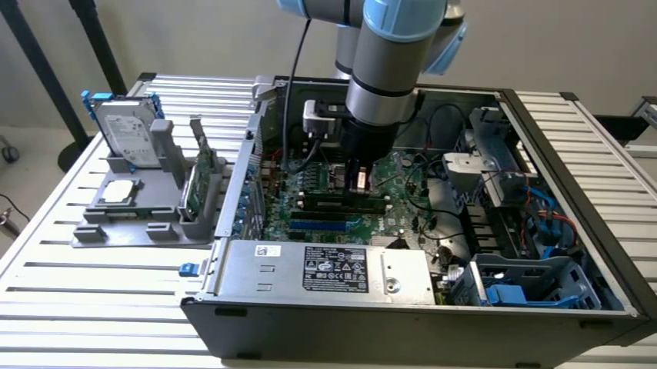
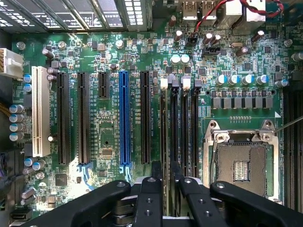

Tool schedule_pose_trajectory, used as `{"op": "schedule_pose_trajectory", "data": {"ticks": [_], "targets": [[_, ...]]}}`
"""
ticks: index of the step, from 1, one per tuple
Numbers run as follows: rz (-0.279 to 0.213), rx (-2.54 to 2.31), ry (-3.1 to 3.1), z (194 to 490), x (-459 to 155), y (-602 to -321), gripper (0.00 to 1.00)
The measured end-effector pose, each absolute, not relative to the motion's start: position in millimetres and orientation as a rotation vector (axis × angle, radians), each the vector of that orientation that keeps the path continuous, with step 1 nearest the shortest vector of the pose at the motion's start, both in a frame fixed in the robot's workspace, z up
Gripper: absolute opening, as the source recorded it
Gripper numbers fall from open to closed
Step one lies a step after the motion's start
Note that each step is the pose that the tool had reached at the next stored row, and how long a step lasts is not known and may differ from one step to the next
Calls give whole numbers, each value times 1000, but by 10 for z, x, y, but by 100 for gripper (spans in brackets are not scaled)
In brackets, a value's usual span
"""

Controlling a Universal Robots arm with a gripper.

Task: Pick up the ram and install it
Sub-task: 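Insert the ram into the slot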

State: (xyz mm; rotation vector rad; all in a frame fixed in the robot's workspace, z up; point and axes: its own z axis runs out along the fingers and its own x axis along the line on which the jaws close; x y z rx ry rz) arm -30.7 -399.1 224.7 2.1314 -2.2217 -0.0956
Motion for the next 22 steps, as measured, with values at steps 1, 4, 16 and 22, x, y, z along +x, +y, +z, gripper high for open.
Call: {"op": "schedule_pose_trajectory", "data": {"ticks": [1, 4, 16, 22], "targets": [[-96, 2131, -2222, 2272, -306, -3991, 22], [-96, 2132, -2221, 2343, -307, -3991, 22], [-91, 2151, -2211, 2429, -352, -3992, 11], [-79, 2175, -2207, 2428, -357, -3991, 11]]}}
